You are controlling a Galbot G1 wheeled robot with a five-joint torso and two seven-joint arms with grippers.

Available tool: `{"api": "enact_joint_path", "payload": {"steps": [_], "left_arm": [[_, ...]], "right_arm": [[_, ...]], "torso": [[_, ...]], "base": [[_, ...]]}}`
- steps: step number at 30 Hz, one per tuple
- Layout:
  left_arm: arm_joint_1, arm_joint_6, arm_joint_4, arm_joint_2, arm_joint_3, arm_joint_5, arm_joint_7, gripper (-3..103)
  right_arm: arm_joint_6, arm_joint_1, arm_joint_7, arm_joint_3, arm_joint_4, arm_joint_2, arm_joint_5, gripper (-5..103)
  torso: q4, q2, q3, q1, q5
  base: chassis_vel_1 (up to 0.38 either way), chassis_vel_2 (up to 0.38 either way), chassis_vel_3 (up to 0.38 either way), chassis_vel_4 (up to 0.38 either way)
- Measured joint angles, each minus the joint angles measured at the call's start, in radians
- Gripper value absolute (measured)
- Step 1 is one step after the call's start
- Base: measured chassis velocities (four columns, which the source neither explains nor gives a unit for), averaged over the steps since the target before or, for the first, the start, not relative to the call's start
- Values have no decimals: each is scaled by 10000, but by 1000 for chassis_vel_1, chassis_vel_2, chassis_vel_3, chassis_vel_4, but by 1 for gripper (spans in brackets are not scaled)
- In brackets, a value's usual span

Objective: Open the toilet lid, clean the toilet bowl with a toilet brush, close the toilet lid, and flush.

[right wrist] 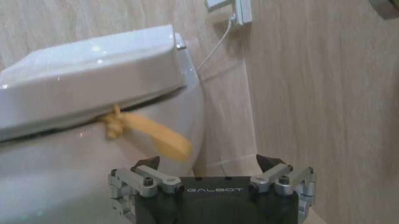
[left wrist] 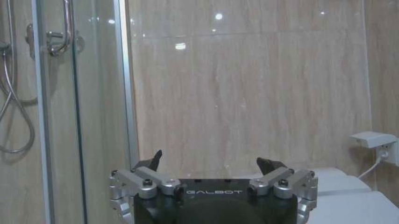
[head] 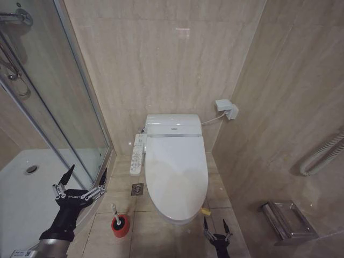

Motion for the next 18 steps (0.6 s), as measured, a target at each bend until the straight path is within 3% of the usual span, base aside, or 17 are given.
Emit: {"api": "enact_joint_path", "payload": {"steps": [18], "left_arm": [[0, 0, 0, 0, 0, 0, 0, 100]], "right_arm": [[-56, 183, 60, -19, 355, 7, 56, 100]], "torso": [[0, 0, 0, 0, 0]], "base": [[0, 0, 0, 0]]}}
